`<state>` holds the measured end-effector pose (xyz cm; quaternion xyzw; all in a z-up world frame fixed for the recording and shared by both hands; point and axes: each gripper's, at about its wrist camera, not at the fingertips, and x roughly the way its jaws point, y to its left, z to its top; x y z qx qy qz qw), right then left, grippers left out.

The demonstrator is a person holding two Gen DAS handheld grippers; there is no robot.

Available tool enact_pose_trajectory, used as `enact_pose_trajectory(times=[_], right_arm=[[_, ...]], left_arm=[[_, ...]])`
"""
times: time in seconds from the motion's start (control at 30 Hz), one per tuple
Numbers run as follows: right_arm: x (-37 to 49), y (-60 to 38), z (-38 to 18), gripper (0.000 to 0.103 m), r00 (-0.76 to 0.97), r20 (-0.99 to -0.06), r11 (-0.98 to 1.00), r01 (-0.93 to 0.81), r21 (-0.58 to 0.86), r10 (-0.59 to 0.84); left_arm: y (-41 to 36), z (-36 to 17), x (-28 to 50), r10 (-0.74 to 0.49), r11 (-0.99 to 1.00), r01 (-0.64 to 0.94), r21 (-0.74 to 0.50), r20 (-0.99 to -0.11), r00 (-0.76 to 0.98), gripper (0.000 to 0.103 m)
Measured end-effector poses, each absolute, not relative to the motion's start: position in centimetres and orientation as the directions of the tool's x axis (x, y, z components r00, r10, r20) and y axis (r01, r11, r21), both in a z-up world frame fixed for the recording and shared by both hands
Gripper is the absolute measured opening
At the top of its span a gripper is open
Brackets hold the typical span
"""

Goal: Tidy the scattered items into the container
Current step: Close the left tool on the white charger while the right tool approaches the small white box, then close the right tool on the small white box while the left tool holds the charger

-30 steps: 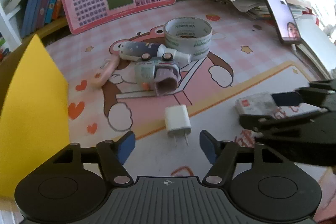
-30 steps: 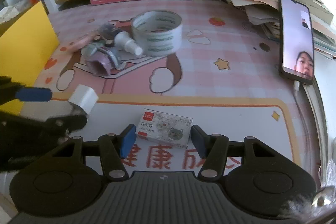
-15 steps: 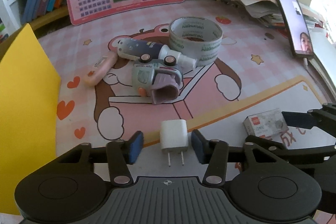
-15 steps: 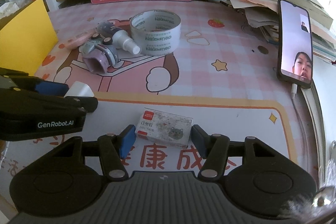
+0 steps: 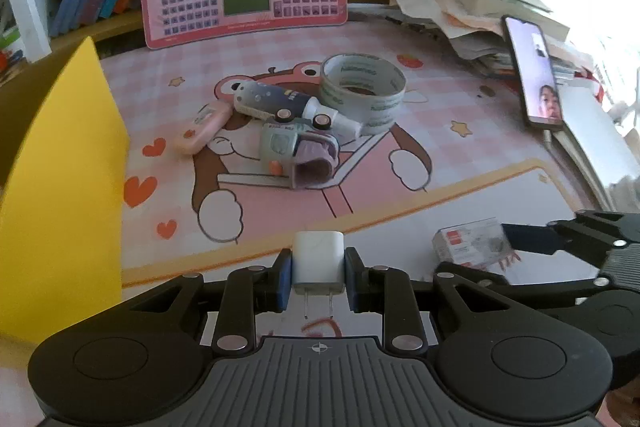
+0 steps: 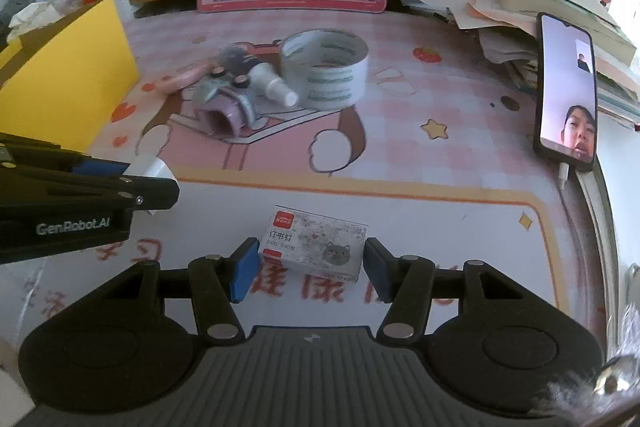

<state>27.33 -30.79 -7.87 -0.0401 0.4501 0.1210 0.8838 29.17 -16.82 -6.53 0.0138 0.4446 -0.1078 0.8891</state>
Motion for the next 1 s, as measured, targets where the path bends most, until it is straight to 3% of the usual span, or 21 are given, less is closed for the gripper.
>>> enact_pose_trajectory(times=[0.57,1.0], right_arm=[[20.0,-26.0,-5.3,0.054,0.578,-0.792,0.955,-0.298,0.019,0.196],[13.1,-19.2,-4.0,0.054,0.569,-0.79,0.939,-0.344,0.021,0.226]], left_arm=[[-9.8,-4.7,20.4,-0.296,0.955,0.204,-0.216,-0.749,0.593,0.025],[-1.2,-3.3,13.1,-0.301,0.953,0.165,-0.254,-0.729,0.615,0.025]])
